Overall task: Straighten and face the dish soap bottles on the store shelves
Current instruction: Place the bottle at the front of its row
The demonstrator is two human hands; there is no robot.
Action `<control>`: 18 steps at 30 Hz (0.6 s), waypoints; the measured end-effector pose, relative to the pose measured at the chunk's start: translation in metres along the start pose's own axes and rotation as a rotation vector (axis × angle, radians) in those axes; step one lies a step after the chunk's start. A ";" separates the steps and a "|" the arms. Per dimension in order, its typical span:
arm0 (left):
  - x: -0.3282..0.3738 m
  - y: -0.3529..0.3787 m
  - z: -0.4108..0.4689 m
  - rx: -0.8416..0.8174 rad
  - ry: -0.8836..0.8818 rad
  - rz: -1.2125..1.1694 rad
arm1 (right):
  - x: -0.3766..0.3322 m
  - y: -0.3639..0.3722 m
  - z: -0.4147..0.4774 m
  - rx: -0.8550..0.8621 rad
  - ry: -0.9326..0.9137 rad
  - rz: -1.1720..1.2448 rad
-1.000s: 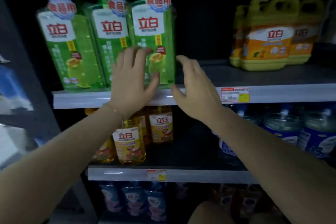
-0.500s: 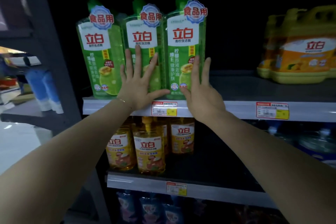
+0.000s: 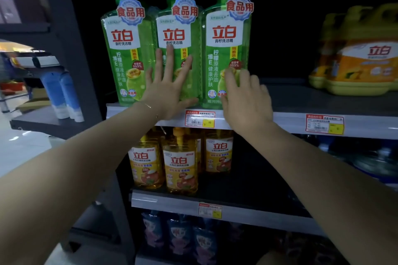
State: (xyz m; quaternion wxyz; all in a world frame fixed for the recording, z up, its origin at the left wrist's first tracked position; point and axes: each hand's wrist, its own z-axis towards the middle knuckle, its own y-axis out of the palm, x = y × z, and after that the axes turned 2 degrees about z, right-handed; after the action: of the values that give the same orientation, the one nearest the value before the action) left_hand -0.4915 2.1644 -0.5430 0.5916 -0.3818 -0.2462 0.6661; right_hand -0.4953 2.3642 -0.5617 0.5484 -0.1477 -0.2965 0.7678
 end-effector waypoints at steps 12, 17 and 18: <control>-0.008 0.077 -0.115 -0.013 0.280 -0.076 | -0.071 0.054 -0.090 -0.461 -0.390 0.348; 0.010 0.129 -0.142 -0.360 -0.425 -0.617 | -0.083 0.104 -0.104 -0.708 0.095 0.534; 0.014 0.132 -0.141 -0.360 -0.460 -0.685 | -0.087 0.110 -0.105 -0.725 0.137 0.594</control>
State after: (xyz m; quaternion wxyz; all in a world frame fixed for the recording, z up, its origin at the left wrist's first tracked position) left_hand -0.4578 2.1373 -0.7323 0.6322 -0.2171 -0.5954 0.4458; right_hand -0.4894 2.2893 -0.7202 0.2366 -0.4585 -0.4534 0.7267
